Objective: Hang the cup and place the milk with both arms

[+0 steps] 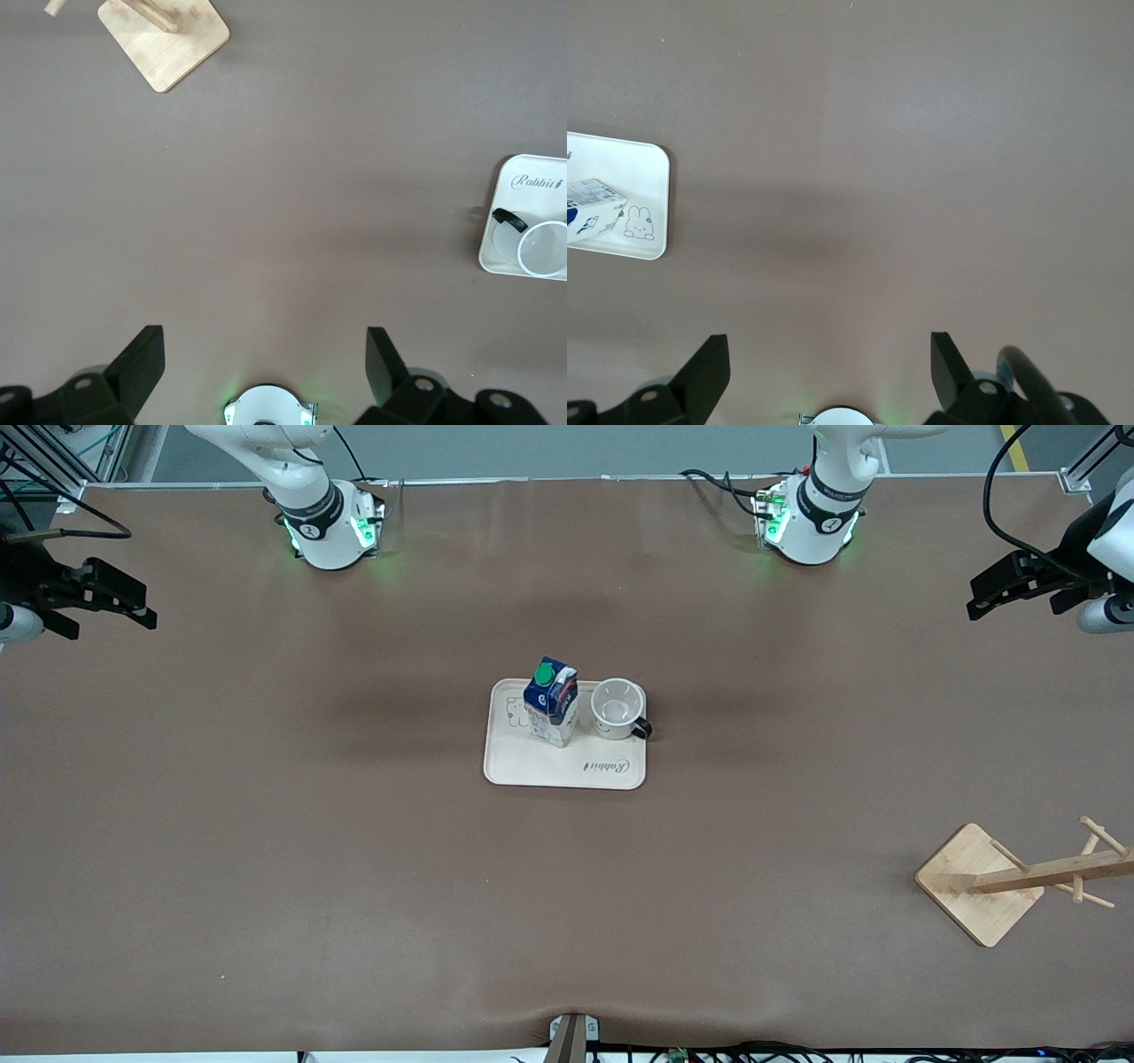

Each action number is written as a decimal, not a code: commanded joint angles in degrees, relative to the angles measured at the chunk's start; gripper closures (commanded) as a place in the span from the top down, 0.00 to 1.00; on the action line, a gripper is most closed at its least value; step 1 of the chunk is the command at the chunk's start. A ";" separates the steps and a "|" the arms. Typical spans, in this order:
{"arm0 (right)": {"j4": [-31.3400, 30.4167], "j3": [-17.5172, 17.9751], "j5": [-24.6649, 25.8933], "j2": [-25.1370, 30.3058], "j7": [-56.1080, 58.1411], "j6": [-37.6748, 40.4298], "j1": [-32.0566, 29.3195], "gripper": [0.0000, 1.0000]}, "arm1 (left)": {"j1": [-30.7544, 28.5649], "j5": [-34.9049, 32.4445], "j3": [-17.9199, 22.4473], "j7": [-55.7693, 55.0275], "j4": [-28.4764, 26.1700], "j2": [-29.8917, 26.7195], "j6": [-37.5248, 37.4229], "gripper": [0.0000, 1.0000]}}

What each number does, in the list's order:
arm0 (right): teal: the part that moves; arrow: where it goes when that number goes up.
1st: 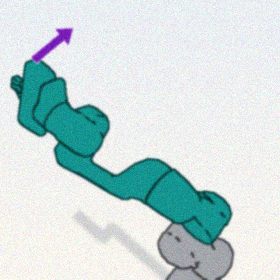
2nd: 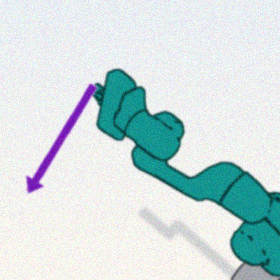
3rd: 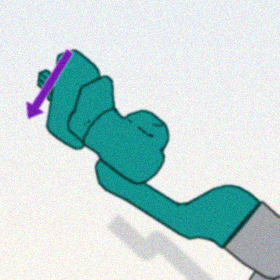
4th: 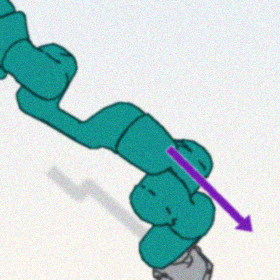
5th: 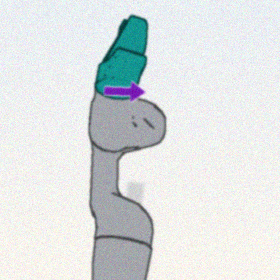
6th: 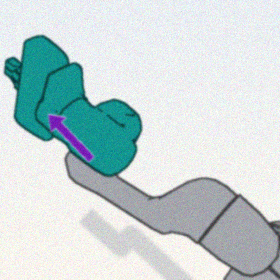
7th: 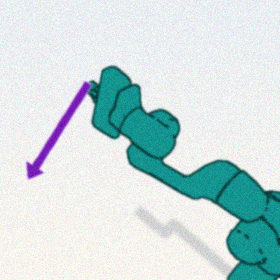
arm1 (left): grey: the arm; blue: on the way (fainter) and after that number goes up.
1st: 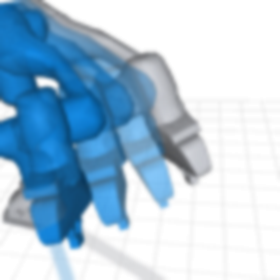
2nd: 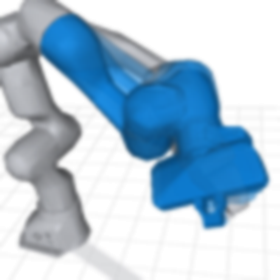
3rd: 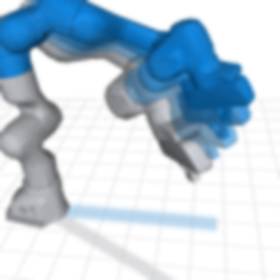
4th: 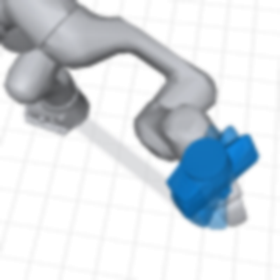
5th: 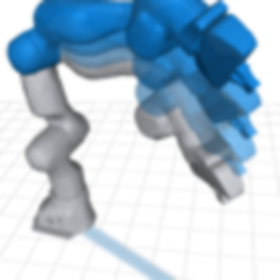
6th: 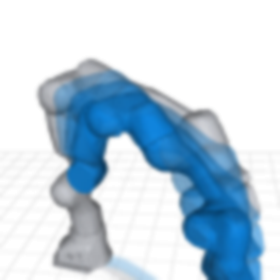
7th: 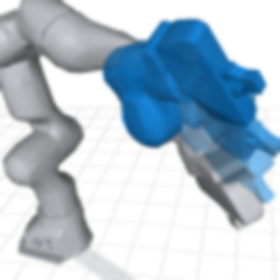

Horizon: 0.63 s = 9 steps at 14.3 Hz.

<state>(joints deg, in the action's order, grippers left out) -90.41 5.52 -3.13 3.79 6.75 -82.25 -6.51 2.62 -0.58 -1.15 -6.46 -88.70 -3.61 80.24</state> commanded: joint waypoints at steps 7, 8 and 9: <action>1.11 0.63 -0.57 -0.45 0.10 0.51 -1.13 1.00 | 0.81 -1.87 -0.35 0.22 0.64 0.96 -0.87 1.00; 1.11 0.63 -0.57 -0.45 0.19 0.34 -1.13 1.00 | 0.72 -1.36 -0.35 0.91 0.64 1.75 -0.87 1.00; 1.20 0.63 -0.57 -0.45 0.28 0.07 -1.13 1.00 | 1.07 -1.27 -0.78 0.92 0.38 2.02 -0.87 1.00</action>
<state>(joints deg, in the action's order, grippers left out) -90.41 5.52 -3.13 3.79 6.75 -82.38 -6.51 3.15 -1.01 -1.42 -6.43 -88.97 -3.07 80.19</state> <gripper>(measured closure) 0.000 0.000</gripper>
